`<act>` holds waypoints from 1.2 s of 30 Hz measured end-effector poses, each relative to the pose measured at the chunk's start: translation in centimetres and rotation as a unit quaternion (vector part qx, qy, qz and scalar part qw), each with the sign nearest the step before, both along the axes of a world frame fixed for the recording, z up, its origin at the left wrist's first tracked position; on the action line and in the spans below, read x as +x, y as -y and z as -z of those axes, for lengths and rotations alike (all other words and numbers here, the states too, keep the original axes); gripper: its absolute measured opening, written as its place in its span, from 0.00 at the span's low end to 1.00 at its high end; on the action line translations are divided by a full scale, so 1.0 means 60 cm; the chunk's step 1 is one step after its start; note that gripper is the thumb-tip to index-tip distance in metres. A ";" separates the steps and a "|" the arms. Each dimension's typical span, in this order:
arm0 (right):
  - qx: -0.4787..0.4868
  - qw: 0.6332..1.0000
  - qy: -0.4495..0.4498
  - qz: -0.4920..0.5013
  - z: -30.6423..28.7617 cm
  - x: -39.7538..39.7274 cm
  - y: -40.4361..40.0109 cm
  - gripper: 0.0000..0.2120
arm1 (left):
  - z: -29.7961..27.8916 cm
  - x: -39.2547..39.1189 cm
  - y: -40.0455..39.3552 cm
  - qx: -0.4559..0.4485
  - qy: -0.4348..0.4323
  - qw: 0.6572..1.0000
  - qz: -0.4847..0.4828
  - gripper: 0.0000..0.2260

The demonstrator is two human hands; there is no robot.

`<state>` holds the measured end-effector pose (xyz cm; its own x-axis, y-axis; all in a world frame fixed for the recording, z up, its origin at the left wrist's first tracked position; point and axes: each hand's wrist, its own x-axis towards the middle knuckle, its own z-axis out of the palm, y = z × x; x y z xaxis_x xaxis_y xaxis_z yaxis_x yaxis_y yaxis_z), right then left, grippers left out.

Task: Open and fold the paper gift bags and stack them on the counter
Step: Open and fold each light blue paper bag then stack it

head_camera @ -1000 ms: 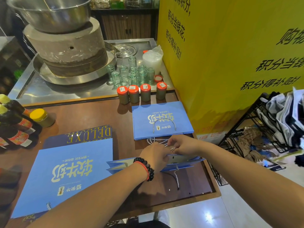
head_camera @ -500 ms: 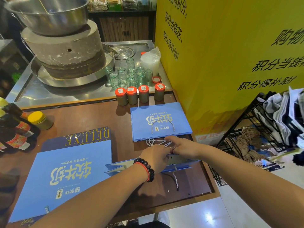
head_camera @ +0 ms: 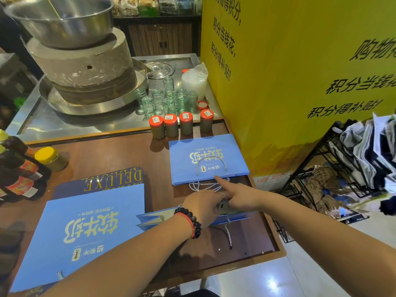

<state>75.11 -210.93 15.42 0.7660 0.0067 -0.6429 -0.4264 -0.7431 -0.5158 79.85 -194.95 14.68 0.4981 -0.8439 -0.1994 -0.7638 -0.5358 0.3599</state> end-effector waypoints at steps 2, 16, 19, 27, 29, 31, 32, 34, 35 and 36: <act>-0.002 1.000 -0.002 -0.013 -0.001 -0.002 0.002 0.45 | -0.001 0.000 0.000 0.004 0.002 1.000 -0.002 0.18; -0.026 0.998 0.047 -0.034 -0.007 -0.017 0.002 0.41 | -0.005 -0.003 0.003 0.021 -0.030 0.999 -0.002 0.17; -0.020 0.997 0.058 -0.040 -0.005 -0.020 0.002 0.41 | -0.004 -0.001 0.003 0.017 -0.043 0.999 -0.001 0.20; -0.148 0.967 0.206 -0.027 0.010 -0.040 0.010 0.08 | 0.000 0.000 0.000 0.018 -0.065 0.996 -0.054 0.07; -0.190 0.948 0.247 -0.063 0.015 -0.044 0.011 0.08 | 0.002 0.002 0.001 0.019 -0.068 0.996 -0.057 0.08; -0.220 0.933 0.272 -0.088 0.021 -0.042 0.009 0.14 | 0.003 0.003 0.002 0.019 -0.074 0.995 -0.060 0.10; -0.242 0.923 0.282 -0.104 0.024 -0.041 0.007 0.17 | 0.004 0.003 0.002 0.017 -0.079 0.995 -0.066 0.10; -0.299 0.909 0.267 -0.116 0.028 -0.039 -0.003 0.20 | 0.004 0.005 0.002 0.014 -0.087 0.993 -0.080 0.09; -0.322 0.910 0.239 -0.103 0.029 -0.041 -0.009 0.22 | 0.002 0.006 0.002 0.014 -0.089 0.993 -0.083 0.09; -0.333 0.917 0.206 -0.079 0.029 -0.042 -0.014 0.23 | -0.001 0.006 0.003 0.016 -0.089 0.993 -0.082 0.09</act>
<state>72.57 -210.09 13.67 0.9678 -0.1504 -0.2020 -0.1573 -0.9874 -0.0186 80.23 -195.14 14.74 0.5819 -0.7465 -0.3228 -0.5917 -0.6609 0.4617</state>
